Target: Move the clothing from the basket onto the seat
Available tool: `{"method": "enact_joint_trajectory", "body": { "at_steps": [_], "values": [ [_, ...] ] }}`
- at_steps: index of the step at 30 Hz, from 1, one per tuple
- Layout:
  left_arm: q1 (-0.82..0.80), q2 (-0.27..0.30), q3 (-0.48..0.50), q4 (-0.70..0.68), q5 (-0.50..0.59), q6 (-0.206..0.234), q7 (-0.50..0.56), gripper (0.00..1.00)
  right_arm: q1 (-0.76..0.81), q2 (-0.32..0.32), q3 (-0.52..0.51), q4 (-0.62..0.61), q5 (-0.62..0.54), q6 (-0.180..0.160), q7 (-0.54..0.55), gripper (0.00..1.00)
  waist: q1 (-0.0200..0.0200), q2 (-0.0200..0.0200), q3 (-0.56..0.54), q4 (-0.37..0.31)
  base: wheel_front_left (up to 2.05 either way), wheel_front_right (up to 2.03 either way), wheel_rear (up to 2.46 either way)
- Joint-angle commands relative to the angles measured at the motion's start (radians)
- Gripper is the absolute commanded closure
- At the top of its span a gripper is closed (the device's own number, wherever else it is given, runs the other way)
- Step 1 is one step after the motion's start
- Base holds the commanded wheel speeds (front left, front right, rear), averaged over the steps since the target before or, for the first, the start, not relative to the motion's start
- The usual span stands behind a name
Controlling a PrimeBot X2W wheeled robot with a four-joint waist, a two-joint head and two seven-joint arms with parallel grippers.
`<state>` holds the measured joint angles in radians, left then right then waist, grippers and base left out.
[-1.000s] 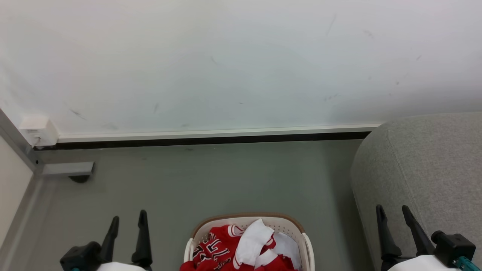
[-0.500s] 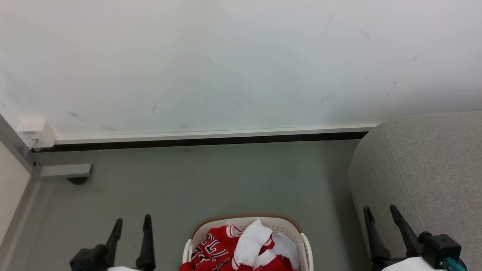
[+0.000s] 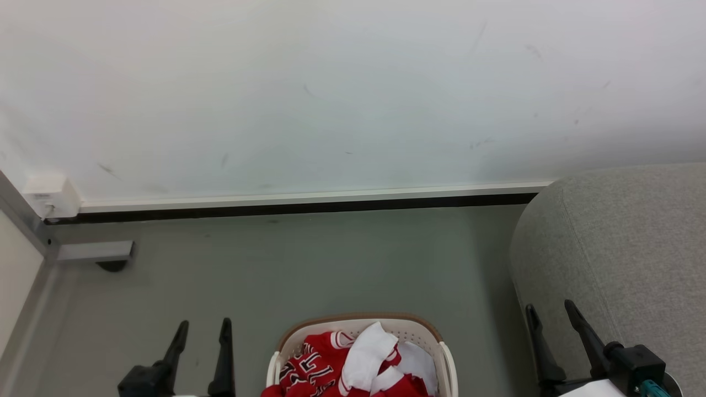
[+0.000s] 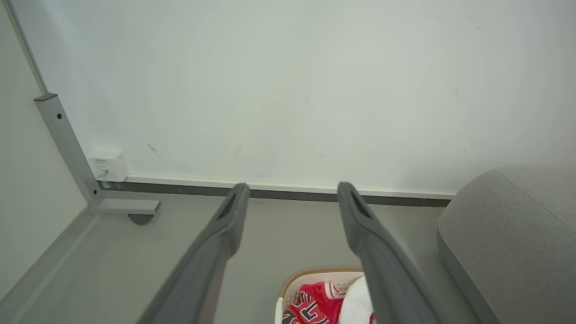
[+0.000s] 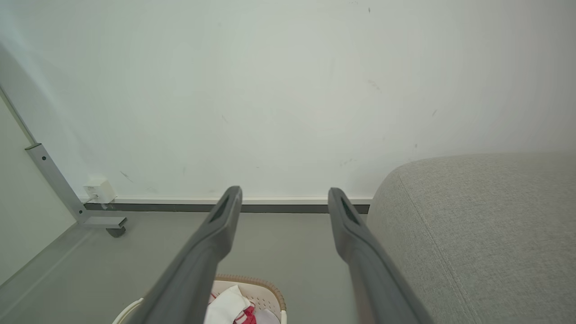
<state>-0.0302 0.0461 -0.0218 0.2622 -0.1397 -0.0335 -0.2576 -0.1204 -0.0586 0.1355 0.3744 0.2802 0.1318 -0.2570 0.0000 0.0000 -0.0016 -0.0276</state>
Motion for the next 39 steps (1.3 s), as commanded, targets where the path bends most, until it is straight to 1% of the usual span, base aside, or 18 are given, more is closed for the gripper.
{"method": "enact_joint_trajectory", "body": {
  "at_steps": [1,9,22,27,30,33,39],
  "values": [
    [0.011,0.008,0.000,0.006,0.026,0.002,-0.009,0.00,-0.010,-0.004,0.006,0.002,-0.020,-0.002,-0.010,0.00,0.0000,0.0000,-0.001,-0.002,0.00,0.00,0.00],
    [0.010,0.007,0.003,0.019,0.011,0.000,-0.007,0.00,-0.004,0.000,0.003,0.002,0.000,-0.002,-0.008,0.00,0.0000,0.0000,-0.003,-0.004,0.00,0.00,0.00],
    [0.005,0.007,0.005,0.028,0.008,0.002,-0.007,0.00,-0.012,0.001,-0.003,0.004,0.001,-0.002,-0.008,0.00,0.0000,0.0000,0.000,-0.007,0.00,0.00,0.00],
    [0.003,0.007,0.010,0.030,0.019,-0.005,-0.007,0.00,-0.023,0.002,0.002,-0.001,0.000,-0.002,-0.008,0.00,0.0000,0.0000,0.014,-0.021,0.00,0.00,0.00],
    [-0.014,0.009,0.010,0.028,0.033,-0.011,-0.007,0.00,-0.039,0.003,0.002,-0.012,0.003,-0.002,-0.008,0.00,0.0000,0.0000,0.048,-0.040,0.00,0.00,0.00],
    [-0.051,0.018,-0.001,0.043,0.048,-0.026,-0.007,0.00,-0.062,0.004,-0.003,-0.029,0.003,-0.002,-0.008,0.00,0.0000,0.0000,0.099,-0.056,0.00,0.00,0.00],
    [-0.190,0.043,-0.059,0.123,0.082,-0.054,-0.006,0.00,-0.134,0.005,-0.005,-0.069,-0.013,-0.002,-0.008,0.00,0.0000,0.0000,0.258,-0.087,0.00,0.00,0.00]
  ]
}}
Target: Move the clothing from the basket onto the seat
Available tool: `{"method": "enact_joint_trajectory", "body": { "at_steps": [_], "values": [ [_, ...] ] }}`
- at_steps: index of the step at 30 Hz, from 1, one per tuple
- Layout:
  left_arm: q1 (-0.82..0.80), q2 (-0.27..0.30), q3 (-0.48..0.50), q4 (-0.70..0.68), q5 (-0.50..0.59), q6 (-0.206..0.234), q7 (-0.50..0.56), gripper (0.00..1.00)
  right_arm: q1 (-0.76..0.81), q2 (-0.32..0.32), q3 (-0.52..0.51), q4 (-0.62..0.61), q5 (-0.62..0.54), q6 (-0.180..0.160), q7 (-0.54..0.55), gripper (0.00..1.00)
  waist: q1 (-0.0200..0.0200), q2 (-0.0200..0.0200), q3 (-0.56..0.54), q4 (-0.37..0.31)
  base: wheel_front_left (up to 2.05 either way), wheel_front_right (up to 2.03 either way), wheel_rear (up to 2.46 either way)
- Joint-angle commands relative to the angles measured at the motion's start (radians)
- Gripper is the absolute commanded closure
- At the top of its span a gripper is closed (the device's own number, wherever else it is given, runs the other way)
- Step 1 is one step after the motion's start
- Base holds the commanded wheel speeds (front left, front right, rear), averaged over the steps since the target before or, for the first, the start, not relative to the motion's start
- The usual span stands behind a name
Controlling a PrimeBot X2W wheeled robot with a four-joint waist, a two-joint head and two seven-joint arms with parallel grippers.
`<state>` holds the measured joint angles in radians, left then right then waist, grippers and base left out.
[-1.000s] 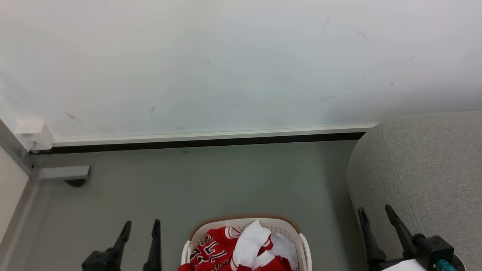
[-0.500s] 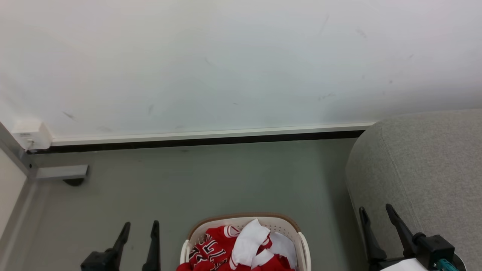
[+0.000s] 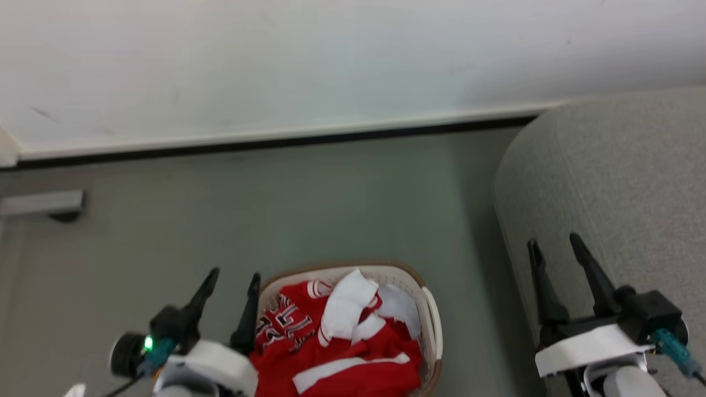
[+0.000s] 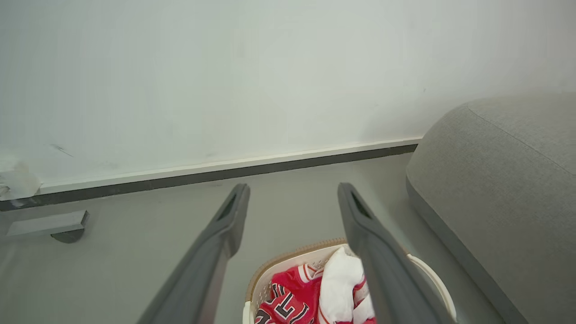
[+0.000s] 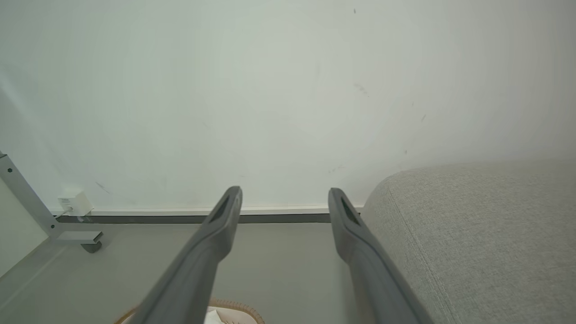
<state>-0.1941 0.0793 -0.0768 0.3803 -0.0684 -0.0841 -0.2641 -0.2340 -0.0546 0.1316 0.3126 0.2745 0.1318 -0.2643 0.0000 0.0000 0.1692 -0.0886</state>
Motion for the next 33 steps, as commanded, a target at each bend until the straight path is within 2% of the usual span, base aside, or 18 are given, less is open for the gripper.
{"method": "enact_joint_trajectory", "body": {
  "at_steps": [1,9,18,26,33],
  "values": [
    [-0.055,0.013,-0.018,0.024,0.019,-0.008,0.005,0.00,-0.037,0.001,-0.003,-0.011,-0.010,-0.002,0.000,0.00,0.0000,0.0000,0.113,-0.031,0.00,0.00,0.00],
    [-0.279,0.019,-0.114,0.154,0.062,-0.028,0.059,0.00,-0.153,0.003,0.014,-0.044,-0.025,-0.002,0.000,0.00,0.0000,0.0000,0.317,-0.077,0.00,0.00,0.00],
    [-0.472,0.019,-0.175,0.309,0.089,-0.037,0.123,0.00,-0.241,0.004,0.040,-0.088,-0.048,-0.002,0.000,0.00,0.0000,0.0000,0.503,-0.115,0.00,0.00,0.00],
    [-0.592,0.014,-0.203,0.455,0.096,-0.031,0.199,0.00,-0.286,0.005,0.068,-0.137,-0.059,-0.002,0.000,0.00,0.0000,0.0000,0.621,-0.136,0.00,0.00,0.00],
    [-0.662,0.030,-0.200,0.550,0.087,-0.013,0.211,0.00,-0.294,0.004,0.080,-0.175,-0.051,-0.002,0.000,0.00,0.0000,0.0000,0.681,-0.149,0.00,0.00,0.00]
  ]
}}
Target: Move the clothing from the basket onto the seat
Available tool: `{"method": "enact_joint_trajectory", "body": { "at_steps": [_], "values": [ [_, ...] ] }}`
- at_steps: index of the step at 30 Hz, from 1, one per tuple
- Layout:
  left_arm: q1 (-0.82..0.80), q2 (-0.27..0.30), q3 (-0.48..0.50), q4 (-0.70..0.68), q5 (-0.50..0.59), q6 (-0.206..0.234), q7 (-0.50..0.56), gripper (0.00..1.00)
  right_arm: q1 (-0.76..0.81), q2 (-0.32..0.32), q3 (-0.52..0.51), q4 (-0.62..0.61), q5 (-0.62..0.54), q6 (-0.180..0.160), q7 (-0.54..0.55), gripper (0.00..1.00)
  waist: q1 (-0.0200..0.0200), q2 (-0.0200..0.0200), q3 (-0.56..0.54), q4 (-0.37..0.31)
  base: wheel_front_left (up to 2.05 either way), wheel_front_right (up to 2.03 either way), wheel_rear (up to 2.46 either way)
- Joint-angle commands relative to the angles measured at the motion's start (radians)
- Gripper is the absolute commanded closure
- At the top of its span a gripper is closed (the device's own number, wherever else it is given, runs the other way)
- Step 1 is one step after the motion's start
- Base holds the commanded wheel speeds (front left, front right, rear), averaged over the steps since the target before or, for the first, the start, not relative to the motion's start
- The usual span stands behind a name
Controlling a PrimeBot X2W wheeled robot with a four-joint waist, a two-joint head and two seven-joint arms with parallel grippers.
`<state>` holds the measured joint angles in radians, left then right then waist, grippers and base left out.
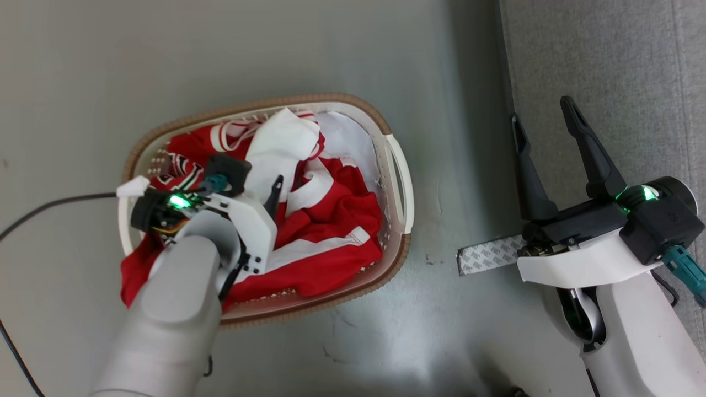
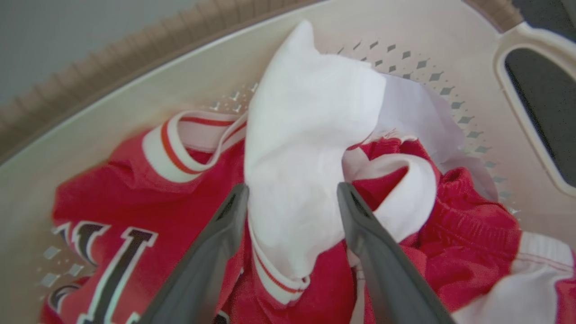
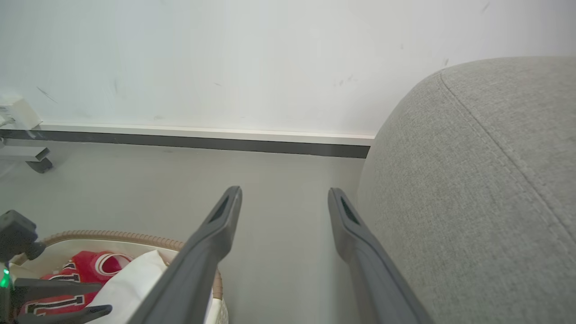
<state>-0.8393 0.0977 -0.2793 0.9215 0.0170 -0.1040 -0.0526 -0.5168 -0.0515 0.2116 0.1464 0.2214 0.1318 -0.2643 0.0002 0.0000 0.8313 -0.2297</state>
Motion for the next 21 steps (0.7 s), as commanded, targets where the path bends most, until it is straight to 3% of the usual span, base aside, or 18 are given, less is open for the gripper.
{"method": "enact_joint_trajectory", "body": {
  "at_steps": [1,5,15,16,17,18,21],
  "values": [
    [-0.025,0.018,0.002,0.020,0.004,0.013,-0.002,0.00,-0.007,0.002,0.002,-0.012,0.004,-0.002,0.000,0.00,-0.0002,0.0000,0.025,-0.010,0.00,0.00,0.00],
    [-0.057,0.039,0.005,0.057,0.006,0.028,-0.013,0.00,0.004,0.001,0.007,-0.022,0.009,-0.002,0.000,0.00,-0.0002,0.0000,0.045,-0.018,0.00,0.00,0.00],
    [-0.114,0.034,-0.028,0.122,0.006,0.011,-0.018,0.00,0.008,0.001,0.009,-0.030,0.018,-0.002,0.000,0.00,-0.0002,0.0000,0.089,-0.034,0.00,0.00,0.00],
    [-0.117,0.033,-0.032,0.129,0.007,0.013,-0.022,0.23,0.009,0.001,0.008,-0.032,0.021,-0.002,0.000,0.00,-0.0002,0.0000,0.092,-0.035,0.00,0.00,0.00],
    [-0.120,0.034,-0.036,0.137,0.010,0.015,-0.025,0.66,0.011,0.001,0.008,-0.034,0.023,-0.002,0.000,0.00,-0.0002,0.0000,0.093,-0.036,0.00,0.00,0.00],
    [-0.124,0.035,-0.040,0.144,0.014,0.018,-0.030,1.00,0.014,0.001,0.006,-0.035,0.025,-0.002,0.000,0.00,-0.0002,0.0000,0.094,-0.037,0.00,0.00,0.00],
    [-0.126,0.022,-0.043,0.161,0.000,0.017,-0.059,1.00,0.028,0.001,-0.006,-0.030,0.022,-0.002,0.000,0.00,-0.0002,0.0000,0.078,-0.032,0.00,0.00,0.00]
  ]
}}
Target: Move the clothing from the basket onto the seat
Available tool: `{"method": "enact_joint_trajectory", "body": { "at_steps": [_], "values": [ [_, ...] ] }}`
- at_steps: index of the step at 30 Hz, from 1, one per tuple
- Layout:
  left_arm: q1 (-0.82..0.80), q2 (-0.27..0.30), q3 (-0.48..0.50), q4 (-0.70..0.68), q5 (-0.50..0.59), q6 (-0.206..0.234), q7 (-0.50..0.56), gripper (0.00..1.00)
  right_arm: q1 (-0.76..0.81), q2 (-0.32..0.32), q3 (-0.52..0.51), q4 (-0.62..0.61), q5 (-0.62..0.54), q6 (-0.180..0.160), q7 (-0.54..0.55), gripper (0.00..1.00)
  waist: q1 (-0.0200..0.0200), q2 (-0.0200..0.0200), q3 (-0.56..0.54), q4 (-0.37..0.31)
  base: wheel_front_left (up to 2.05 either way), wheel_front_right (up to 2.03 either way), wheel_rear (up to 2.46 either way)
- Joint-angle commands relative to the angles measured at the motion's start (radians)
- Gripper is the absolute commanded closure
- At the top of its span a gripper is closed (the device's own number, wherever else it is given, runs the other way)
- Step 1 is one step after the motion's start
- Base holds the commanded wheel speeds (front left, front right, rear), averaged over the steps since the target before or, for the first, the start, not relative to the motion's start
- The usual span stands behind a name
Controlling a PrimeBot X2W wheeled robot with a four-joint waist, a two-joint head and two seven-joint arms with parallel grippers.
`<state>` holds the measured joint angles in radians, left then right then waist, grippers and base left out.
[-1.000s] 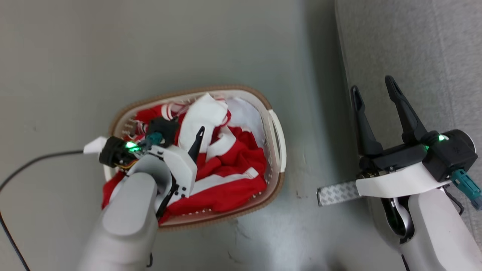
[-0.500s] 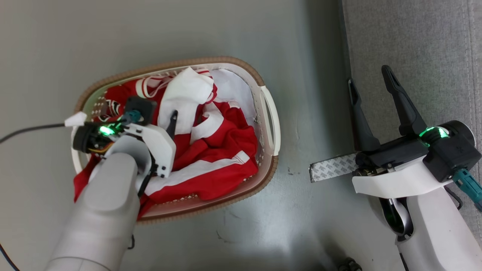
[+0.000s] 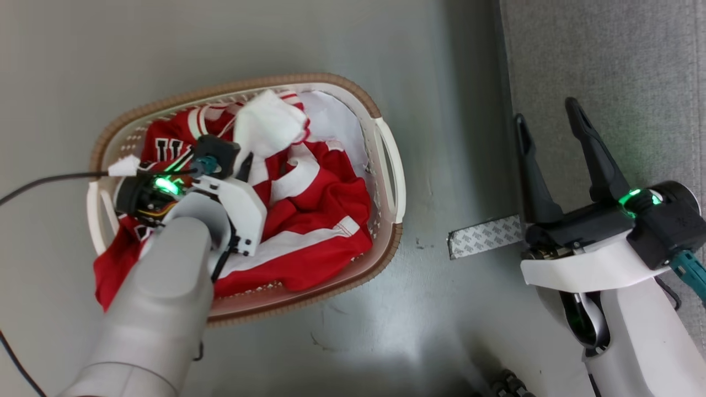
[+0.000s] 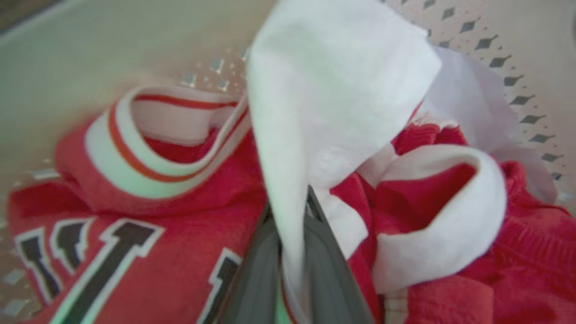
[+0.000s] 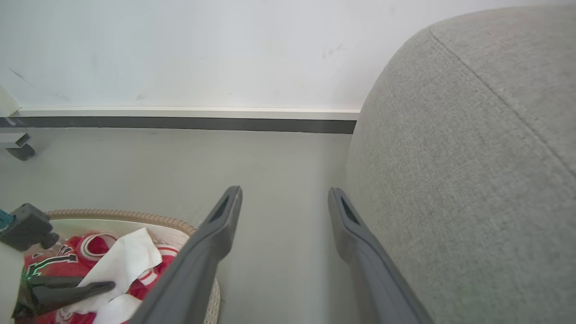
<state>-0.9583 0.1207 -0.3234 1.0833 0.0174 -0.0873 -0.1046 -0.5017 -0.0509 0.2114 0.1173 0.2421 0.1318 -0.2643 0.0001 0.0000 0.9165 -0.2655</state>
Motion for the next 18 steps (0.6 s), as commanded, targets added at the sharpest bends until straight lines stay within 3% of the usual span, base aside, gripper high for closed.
{"method": "enact_joint_trajectory", "body": {
  "at_steps": [1,9,18],
  "values": [
    [-0.004,-0.006,0.004,0.002,-0.010,0.000,-0.020,1.00,0.017,0.001,-0.012,0.001,0.000,-0.002,0.000,0.00,-0.0001,0.0000,-0.017,0.008,0.00,0.00,0.00],
    [0.090,-0.042,0.014,0.000,-0.077,-0.012,-0.115,1.00,0.058,0.000,-0.025,0.031,0.009,-0.002,0.000,0.00,-0.0001,0.0000,-0.201,0.054,0.00,0.00,0.00],
    [0.241,-0.057,0.025,-0.073,-0.145,-0.020,-0.148,1.00,0.138,0.000,-0.015,0.102,0.016,-0.002,0.000,0.00,-0.0001,0.0000,-0.494,0.111,0.00,0.00,0.00]
  ]
}}
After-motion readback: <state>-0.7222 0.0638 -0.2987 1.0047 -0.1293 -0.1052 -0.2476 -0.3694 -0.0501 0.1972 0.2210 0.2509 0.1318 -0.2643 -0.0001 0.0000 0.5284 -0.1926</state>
